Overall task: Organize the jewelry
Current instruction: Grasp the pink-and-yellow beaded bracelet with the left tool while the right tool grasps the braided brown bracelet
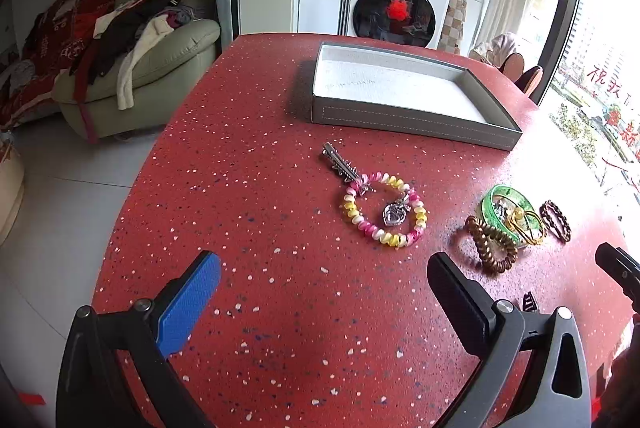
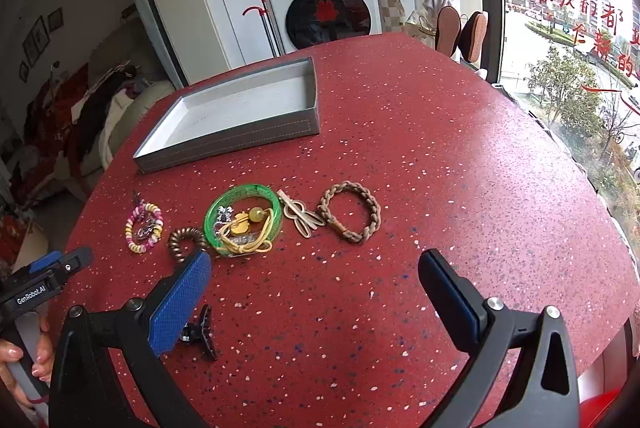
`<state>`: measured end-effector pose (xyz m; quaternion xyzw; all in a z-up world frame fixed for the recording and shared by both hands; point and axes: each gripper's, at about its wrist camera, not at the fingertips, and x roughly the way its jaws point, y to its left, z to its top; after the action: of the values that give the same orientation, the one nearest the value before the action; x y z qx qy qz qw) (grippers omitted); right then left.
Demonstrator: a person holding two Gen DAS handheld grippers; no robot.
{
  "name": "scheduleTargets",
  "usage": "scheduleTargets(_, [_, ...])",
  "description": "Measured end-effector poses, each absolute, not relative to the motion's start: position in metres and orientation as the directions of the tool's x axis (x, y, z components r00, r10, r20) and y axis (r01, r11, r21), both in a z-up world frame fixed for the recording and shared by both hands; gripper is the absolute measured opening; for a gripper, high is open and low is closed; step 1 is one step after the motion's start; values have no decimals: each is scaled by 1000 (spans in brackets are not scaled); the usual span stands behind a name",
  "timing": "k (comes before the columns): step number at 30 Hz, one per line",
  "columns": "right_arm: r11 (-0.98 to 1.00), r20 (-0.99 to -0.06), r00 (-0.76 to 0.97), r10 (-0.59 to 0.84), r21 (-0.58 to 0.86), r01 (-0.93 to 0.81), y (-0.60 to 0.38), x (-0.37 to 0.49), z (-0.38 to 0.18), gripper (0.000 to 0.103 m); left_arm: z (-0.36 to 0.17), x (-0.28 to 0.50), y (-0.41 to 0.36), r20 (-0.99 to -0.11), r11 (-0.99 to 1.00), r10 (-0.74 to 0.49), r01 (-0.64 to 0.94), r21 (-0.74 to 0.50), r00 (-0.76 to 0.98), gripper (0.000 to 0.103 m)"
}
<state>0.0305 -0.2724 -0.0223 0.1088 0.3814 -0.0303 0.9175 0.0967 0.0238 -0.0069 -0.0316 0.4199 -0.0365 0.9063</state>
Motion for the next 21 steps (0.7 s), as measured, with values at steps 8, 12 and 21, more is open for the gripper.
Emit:
scheduleTargets(8, [974,-786,613,-78,70,214,-308,78,-33,102,-20,148,22,-802,998,-65,30,-58,593,103])
scheduleTargets(12, [975,-823,560,-97,36,221,-319,96,-46,85,-32,166,21,-840,996,-87,36,-81,535,91])
scheduleTargets(21, [987,-846,522,-111,-31,159,-310,109,-57,68,-46,178,4,-858,997,-67,77,-32,509,89])
